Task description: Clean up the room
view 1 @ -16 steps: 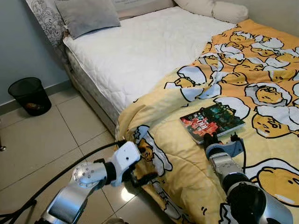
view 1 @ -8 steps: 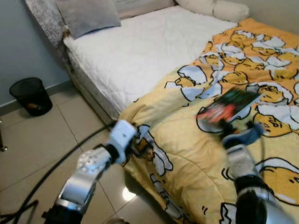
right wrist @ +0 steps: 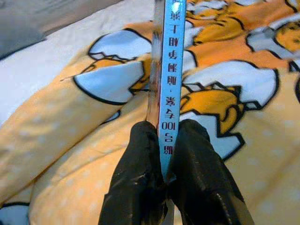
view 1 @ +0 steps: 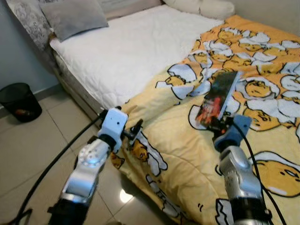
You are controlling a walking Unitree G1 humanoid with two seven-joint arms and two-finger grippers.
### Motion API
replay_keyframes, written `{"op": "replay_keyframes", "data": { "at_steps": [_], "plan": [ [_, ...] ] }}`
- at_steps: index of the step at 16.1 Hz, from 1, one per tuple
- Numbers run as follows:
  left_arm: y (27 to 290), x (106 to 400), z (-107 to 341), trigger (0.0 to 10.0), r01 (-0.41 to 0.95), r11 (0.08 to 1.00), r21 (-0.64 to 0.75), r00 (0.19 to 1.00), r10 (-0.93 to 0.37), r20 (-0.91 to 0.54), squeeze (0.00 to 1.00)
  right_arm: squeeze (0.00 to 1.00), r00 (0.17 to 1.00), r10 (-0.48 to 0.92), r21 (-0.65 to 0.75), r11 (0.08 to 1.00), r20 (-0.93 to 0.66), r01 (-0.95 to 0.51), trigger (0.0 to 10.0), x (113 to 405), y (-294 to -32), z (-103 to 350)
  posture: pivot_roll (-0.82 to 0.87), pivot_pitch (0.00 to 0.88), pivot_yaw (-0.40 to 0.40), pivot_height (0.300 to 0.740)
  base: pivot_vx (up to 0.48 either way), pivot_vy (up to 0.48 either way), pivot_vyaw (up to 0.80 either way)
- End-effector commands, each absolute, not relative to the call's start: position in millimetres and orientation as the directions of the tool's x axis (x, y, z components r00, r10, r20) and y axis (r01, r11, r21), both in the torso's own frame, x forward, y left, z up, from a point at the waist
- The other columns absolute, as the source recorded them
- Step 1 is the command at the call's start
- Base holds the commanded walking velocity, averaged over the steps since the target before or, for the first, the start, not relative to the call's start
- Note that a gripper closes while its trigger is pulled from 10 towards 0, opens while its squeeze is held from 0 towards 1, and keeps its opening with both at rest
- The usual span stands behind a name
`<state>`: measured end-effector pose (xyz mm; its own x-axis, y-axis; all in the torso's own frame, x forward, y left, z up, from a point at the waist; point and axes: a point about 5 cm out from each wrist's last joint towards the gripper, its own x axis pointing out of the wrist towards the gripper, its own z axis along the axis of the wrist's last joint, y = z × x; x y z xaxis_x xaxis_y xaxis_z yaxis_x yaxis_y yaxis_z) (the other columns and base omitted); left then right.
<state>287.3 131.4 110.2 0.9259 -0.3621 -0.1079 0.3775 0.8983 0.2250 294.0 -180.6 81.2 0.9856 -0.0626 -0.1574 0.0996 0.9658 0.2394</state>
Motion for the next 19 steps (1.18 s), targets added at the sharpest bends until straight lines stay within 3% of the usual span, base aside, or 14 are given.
{"op": "replay_keyframes", "data": {
  "at_steps": [1, 2, 4, 8, 10, 15, 19],
  "plan": [
    [135.1, 290.6, 113.9, 10.0, 0.345, 0.916, 0.206, 0.938, -0.334, -0.090, 0.07, 0.00, 0.994, -0.079, 0.209, 0.974, -0.076, 0.093, 10.0, 296.2, -182.3, 102.1, 0.06, 0.000, -0.002, 0.740, 0.000, 0.000, 0.00],
    [133.0, 292.0, 114.2, 10.0, 0.349, 0.920, 0.178, 0.937, -0.339, -0.085, 0.00, 0.00, 0.989, -0.114, 0.206, 0.970, -0.090, 0.130, 10.0, 296.2, -184.2, 100.3, 0.05, 0.000, -0.004, 0.740, 0.000, 0.000, 0.00],
    [129.8, 296.4, 103.9, 10.0, 0.322, 0.944, 0.063, 0.944, -0.317, -0.088, 0.00, 0.00, 0.975, -0.173, 0.183, 0.963, -0.141, 0.198, 10.0, 295.3, -186.0, 86.2, 0.04, 0.000, 0.016, 0.740, 0.000, 0.000, -0.68],
    [135.1, 302.3, 110.7, 10.0, 0.361, 0.927, 0.105, 0.931, -0.353, -0.088, 0.00, 0.00, 0.965, -0.250, 0.078, 0.964, -0.075, 0.255, 10.0, 290.9, -191.5, 98.9, 0.01, 0.000, 0.033, 0.740, 0.000, 0.000, -0.80],
    [136.4, 304.3, 110.9, 10.0, 0.370, 0.922, 0.117, 0.928, -0.360, -0.096, 0.00, 0.00, 0.967, -0.244, 0.088, 0.964, -0.077, 0.251, 10.0, 291.1, -191.2, 101.2, 0.03, 0.000, 0.041, 0.740, 0.000, 0.000, -0.80],
    [152.1, 306.5, 116.5, 10.0, 0.239, 0.959, 0.153, 0.970, -0.231, -0.070, 0.00, 0.00, 0.981, -0.161, 0.041, 0.985, -0.111, 0.166, 10.0, 294.3, -173.6, 95.0, 0.09, 0.000, -0.004, 0.740, 0.000, 0.000, -0.80],
    [144.4, 302.1, 114.1, 10.0, 0.260, 0.955, 0.142, 0.964, -0.249, -0.088, 0.00, 0.00, 0.960, -0.241, 0.098, 0.962, -0.145, 0.256, 10.0, 296.0, -182.7, 91.0, 0.09, 0.000, 0.013, 0.740, 0.000, 0.072, -0.80]
  ]
}}
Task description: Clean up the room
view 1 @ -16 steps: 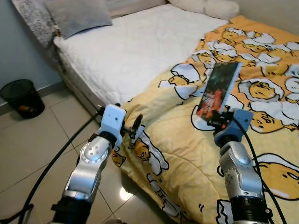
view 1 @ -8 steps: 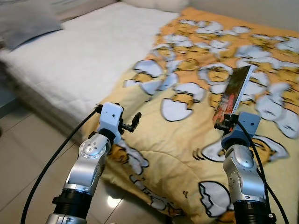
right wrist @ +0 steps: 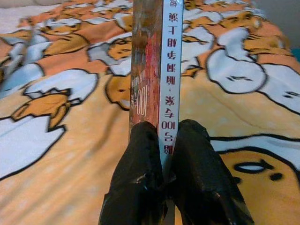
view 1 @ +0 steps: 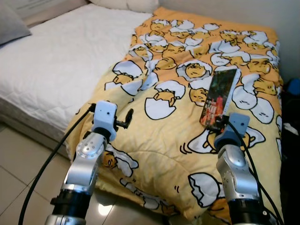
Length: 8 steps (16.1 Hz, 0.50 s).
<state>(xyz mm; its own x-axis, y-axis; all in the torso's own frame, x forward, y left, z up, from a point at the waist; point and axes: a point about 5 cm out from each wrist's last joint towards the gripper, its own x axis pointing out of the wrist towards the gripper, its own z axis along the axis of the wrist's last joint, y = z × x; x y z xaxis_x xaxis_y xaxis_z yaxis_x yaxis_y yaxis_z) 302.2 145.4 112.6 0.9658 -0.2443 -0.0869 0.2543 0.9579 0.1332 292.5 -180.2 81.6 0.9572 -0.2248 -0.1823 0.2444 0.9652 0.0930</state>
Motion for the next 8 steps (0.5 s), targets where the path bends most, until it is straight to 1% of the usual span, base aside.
{"op": "replay_keyframes", "data": {
  "at_steps": [1, 2, 4, 6, 7, 8],
  "plan": [
    [142.8, 299.9, 113.6, 10.0, 0.267, 0.955, 0.130, 0.962, -0.257, -0.092, 0.00, 0.00, 0.965, -0.219, 0.100, 0.967, -0.144, 0.235, 10.0, 294.4, -179.0, 91.8, 0.11, 0.000, 0.011, 0.740, 0.000, 0.330, -0.80],
    [145.6, 298.8, 112.0, 10.0, 0.262, 0.953, 0.153, 0.963, -0.248, -0.101, 0.00, 0.00, 0.968, -0.195, 0.095, 0.973, -0.160, 0.211, 10.0, 291.1, -175.0, 86.8, 0.11, 0.000, 0.012, 0.740, 0.000, 0.337, -0.80],
    [150.3, 300.2, 113.6, 10.0, 0.253, 0.955, 0.154, 0.966, -0.239, -0.100, 0.00, 0.00, 0.967, -0.193, 0.093, 0.973, -0.168, 0.211, 10.0, 287.7, -173.9, 84.1, 0.09, 0.000, 0.031, 0.740, 0.000, 0.336, -0.80],
    [148.3, 302.5, 115.2, 10.0, 0.254, 0.954, 0.161, 0.965, -0.240, -0.101, 0.00, 0.00, 0.971, -0.177, 0.083, 0.978, -0.162, 0.192, 10.0, 291.0, -174.1, 86.5, 0.10, 0.000, 0.033, 0.740, 0.000, 0.337, -0.80],
    [146.9, 303.3, 114.2, 10.0, 0.259, 0.953, 0.158, 0.964, -0.243, -0.111, 0.00, 0.00, 0.973, -0.167, 0.081, 0.980, -0.161, 0.182, 10.0, 292.5, -174.2, 86.2, 0.08, 0.000, 0.055, 0.740, 0.000, 0.334, -0.80],
    [147.3, 303.5, 113.7, 10.0, 0.258, 0.954, 0.155, 0.964, -0.242, -0.114, 0.00, 0.00, 0.972, -0.168, 0.081, 0.980, -0.162, 0.183, 10.0, 292.1, -174.3, 85.8, 0.08, 0.000, 0.055, 0.740, 0.000, 0.341, -0.80]
  ]
}}
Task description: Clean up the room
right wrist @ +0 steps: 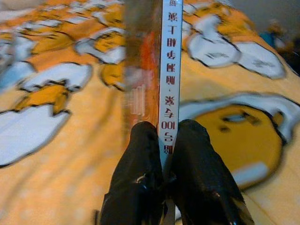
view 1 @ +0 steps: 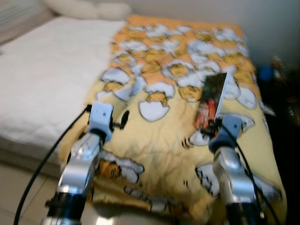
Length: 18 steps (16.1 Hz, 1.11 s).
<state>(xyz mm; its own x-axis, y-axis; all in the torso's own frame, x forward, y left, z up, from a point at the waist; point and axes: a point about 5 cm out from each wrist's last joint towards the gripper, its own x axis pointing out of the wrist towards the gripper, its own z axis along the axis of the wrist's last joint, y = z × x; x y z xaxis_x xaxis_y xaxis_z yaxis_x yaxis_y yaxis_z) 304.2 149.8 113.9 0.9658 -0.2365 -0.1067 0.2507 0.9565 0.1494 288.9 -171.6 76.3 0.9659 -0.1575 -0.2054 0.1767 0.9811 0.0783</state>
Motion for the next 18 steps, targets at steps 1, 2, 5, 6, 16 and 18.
{"op": "replay_keyframes", "data": {
  "at_steps": [1, 2, 5, 6, 16, 18],
  "plan": [
    [148.3, 306.3, 115.6, 10.0, 0.264, 0.952, 0.156, 0.962, -0.249, -0.109, 0.00, 0.00, 0.974, -0.168, 0.079, 0.980, -0.154, 0.182, 10.0, 292.6, -174.2, 87.9, 0.07, 0.000, 0.063, 0.740, 0.000, 0.364, -0.80],
    [148.5, 308.6, 117.7, 10.0, 0.271, 0.949, 0.161, 0.961, -0.257, -0.101, 0.00, 0.00, 0.975, -0.164, 0.080, 0.981, -0.148, 0.177, 10.0, 293.4, -173.5, 89.7, 0.07, 0.000, 0.062, 0.740, 0.000, 0.401, -0.80],
    [150.6, 309.2, 118.2, 10.0, 0.256, 0.954, 0.154, 0.965, -0.243, -0.100, 0.00, 0.00, 0.975, -0.161, 0.080, 0.981, -0.153, 0.174, 10.0, 292.4, -171.9, 88.6, 0.07, 0.000, 0.052, 0.740, 0.000, 0.400, -0.80],
    [151.2, 308.7, 118.0, 10.0, 0.252, 0.956, 0.152, 0.966, -0.239, -0.100, 0.00, 0.00, 0.976, -0.160, 0.075, 0.982, -0.150, 0.173, 10.0, 292.6, -172.1, 89.4, 0.07, 0.000, 0.048, 0.740, 0.000, 0.398, -0.80],
    [155.1, 302.7, 119.3, 10.0, 0.234, 0.963, 0.134, 0.970, -0.221, -0.104, 0.00, 0.00, 0.982, -0.141, 0.125, 0.980, -0.125, 0.156, 10.0, 293.9, -167.8, 93.5, 0.09, 0.000, 0.034, 0.740, 0.000, 0.389, -0.24],
    [155.7, 304.7, 119.0, 10.0, 0.242, 0.960, 0.143, 0.968, -0.227, -0.109, 0.00, 0.00, 0.982, -0.135, 0.117, 0.982, -0.132, 0.151, 10.0, 292.3, -167.4, 91.3, 0.08, 0.000, 0.045, 0.740, 0.000, 0.386, 0.00]
  ]
}}
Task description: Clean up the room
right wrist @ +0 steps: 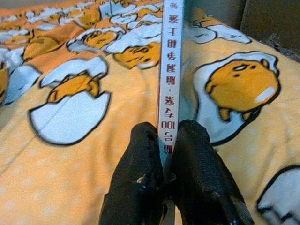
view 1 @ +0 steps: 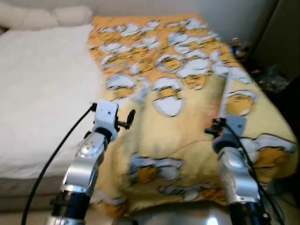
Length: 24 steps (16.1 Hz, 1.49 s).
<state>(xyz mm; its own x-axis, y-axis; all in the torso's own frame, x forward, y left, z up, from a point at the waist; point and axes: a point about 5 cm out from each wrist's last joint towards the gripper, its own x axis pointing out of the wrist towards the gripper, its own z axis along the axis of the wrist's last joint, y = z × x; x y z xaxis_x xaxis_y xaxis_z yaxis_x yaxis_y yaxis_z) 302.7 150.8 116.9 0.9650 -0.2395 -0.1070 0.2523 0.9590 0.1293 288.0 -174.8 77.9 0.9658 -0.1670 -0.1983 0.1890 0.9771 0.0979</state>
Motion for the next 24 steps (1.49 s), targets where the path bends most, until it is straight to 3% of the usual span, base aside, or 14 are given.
{"op": "replay_keyframes", "data": {
  "at_steps": [1, 10, 19, 24],
  "plan": [
    [156.4, 304.8, 118.6, 10.0, 0.241, 0.960, 0.142, 0.968, -0.226, -0.110, 0.00, 0.00, 0.984, -0.124, 0.103, 0.985, -0.129, 0.138, 10.0, 293.4, -166.4, 92.0, 0.08, 0.000, 0.042, 0.740, 0.000, 0.386, 0.00],
    [165.9, 305.7, 119.1, 10.0, 0.189, 0.969, 0.157, 0.980, -0.176, -0.097, 0.00, 0.00, 0.986, -0.118, 0.151, 0.979, -0.116, 0.135, 10.0, 298.4, -164.9, 98.0, 0.08, 0.000, 0.035, 0.740, 0.000, 0.380, 0.00],
    [171.5, 306.5, 119.5, 10.0, 0.147, 0.975, 0.167, 0.988, -0.136, -0.077, 0.00, 0.00, 0.998, -0.036, -0.039, 0.999, -0.054, 0.034, 10.0, 303.5, -163.6, 109.0, 0.08, 0.000, 0.035, 0.740, 0.000, 0.374, 0.00],
    [172.8, 304.5, 118.1, 10.0, 0.137, 0.976, 0.166, 0.989, -0.126, -0.077, 0.00, 0.00, 0.998, -0.011, -0.020, 1.000, -0.062, 0.009, 10.0, 301.0, -160.9, 106.3, 0.08, 0.000, 0.028, 0.740, 0.000, 0.374, 0.00]
  ]
}}
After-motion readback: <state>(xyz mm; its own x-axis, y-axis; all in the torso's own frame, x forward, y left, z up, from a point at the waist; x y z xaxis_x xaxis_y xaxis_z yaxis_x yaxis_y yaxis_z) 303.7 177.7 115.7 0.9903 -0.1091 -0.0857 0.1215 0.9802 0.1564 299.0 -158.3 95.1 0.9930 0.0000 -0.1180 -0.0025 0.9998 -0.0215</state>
